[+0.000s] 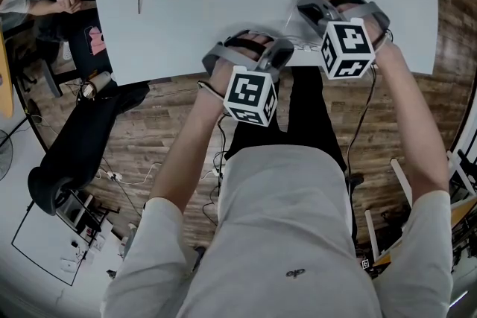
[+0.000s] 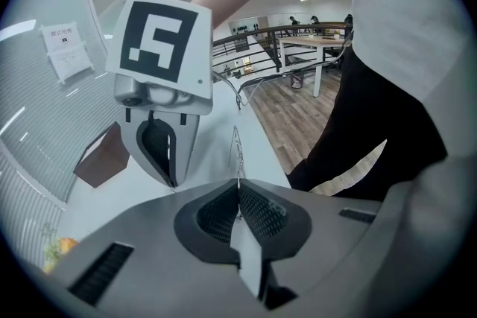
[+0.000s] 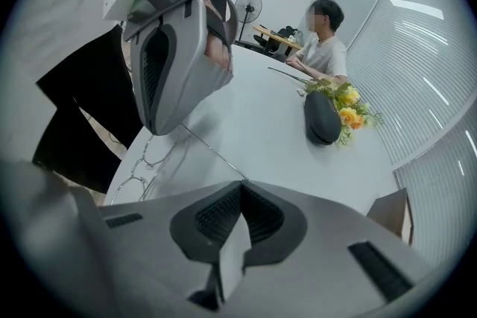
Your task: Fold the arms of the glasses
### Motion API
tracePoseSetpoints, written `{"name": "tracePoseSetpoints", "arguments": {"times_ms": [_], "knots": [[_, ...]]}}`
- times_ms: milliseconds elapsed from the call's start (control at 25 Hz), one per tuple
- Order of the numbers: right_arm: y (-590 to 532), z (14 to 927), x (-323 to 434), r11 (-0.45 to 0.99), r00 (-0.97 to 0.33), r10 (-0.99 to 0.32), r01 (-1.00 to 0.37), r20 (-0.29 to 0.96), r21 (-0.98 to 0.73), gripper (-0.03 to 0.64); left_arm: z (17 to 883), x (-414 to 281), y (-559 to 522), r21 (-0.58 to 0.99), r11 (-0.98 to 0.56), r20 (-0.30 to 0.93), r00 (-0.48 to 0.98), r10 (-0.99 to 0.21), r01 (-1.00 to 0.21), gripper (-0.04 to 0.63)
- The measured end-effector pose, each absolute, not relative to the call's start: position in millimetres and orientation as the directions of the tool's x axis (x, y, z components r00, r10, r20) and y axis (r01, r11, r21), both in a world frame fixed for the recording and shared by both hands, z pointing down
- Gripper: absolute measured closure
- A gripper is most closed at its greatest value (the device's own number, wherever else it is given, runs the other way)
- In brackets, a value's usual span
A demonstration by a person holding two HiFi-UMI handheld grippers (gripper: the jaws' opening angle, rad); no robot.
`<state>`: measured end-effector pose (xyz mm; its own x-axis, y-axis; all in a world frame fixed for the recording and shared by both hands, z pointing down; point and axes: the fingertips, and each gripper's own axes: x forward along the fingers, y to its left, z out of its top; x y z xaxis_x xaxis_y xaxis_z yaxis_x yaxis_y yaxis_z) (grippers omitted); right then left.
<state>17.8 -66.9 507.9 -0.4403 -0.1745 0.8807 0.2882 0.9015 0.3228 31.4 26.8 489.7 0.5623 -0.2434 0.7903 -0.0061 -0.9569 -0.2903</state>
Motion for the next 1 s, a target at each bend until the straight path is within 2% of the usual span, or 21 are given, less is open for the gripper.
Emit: {"name": "tracePoseSetpoints", "arguments": {"times_ms": [200,440,1000], "knots": [[-59.7,510.3,26.1,0.911,-0.429,-0.177,0.269,0.886,0.312,0.609,489.8,30.9,25.0,-0.297,-0.955,0.791,0.559,-0.249,-0.004,0.574],[-71.4,507.9,24.2,0.902,-0.435,-0.217,0.253,0.874,0.350,0.548,490.0,31.2,24.9,-0.297,-0.955,0.790,0.562,-0.245,0.001,0.574],[-73.0,511.8,19.1,0.891,-0.406,-0.184,0.316,0.895,0.326,0.561,488.8,32.2,21.6,-0.296,-0.955,0.788,0.560,-0.257,-0.021,0.574]]}}
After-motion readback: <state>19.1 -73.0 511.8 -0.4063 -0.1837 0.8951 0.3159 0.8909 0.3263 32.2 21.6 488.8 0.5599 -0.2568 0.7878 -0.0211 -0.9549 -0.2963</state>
